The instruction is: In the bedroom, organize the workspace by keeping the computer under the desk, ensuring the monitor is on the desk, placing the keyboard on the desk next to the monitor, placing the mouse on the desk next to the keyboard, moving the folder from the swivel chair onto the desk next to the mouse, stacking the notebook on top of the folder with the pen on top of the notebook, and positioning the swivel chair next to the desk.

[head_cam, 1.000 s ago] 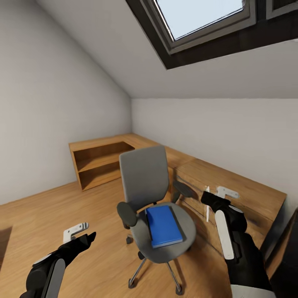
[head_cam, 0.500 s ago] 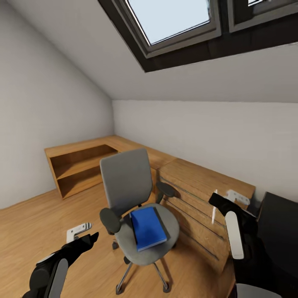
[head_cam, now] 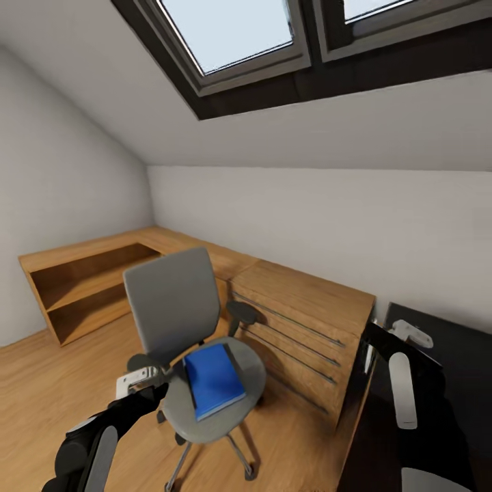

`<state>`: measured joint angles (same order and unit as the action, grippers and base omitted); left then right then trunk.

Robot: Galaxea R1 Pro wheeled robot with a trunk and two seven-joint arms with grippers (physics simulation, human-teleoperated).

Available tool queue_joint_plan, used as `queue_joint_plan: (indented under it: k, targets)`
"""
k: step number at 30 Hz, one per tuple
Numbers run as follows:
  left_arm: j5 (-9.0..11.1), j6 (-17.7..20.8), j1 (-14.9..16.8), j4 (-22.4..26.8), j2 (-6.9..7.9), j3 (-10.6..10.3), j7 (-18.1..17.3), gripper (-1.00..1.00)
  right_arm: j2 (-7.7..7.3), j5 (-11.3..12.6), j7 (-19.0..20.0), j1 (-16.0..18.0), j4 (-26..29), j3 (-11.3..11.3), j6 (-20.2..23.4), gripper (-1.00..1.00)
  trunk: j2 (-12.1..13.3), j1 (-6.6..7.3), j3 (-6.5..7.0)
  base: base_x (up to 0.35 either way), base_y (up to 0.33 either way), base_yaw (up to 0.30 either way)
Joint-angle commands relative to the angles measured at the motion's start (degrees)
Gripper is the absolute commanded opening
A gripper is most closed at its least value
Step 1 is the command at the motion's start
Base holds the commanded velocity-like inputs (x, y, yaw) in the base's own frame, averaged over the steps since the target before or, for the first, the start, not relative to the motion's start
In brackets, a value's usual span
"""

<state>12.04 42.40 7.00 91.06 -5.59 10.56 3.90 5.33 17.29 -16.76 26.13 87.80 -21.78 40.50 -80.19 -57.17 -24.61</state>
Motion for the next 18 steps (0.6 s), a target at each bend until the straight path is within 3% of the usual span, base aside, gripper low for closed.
queue_joint_plan:
  k: [1, 8, 13, 18]
  targets:
    - [0.6, 0.3, 0.0, 0.1, -0.04, 0.1, 0.4, 1.00, -0.16, 0.7, -0.5, 0.1, 0.0, -0.1, 0.1, -1.00, 0.0, 0.00, -0.07, 0.000, -0.254, -0.296]
    - [0.6, 0.3, 0.0, 0.1, -0.02, 0.1, 0.4, 1.00, -0.49, 0.7, -0.5, 0.1, 0.0, -0.3, 0.2, -1.00, 0.0, 0.00, -0.07, 0.000, -0.286, -0.282]
    - [0.6, 0.3, 0.0, 0.1, 0.01, 0.1, 0.4, 1.00, -0.65, 0.5, -0.6, 0.1, -0.1, -0.2, 0.1, -1.00, 0.0, 0.00, -0.07, 0.000, -0.296, -0.052]
    - [0.6, 0.3, 0.0, 0.1, 0.04, 0.2, 0.3, 1.00, -1.38, 0.2, -1.0, 0.2, -4.0, 0.0, 0.1, -1.00, 0.0, 0.00, -0.07, 0.000, -0.097, -0.006]
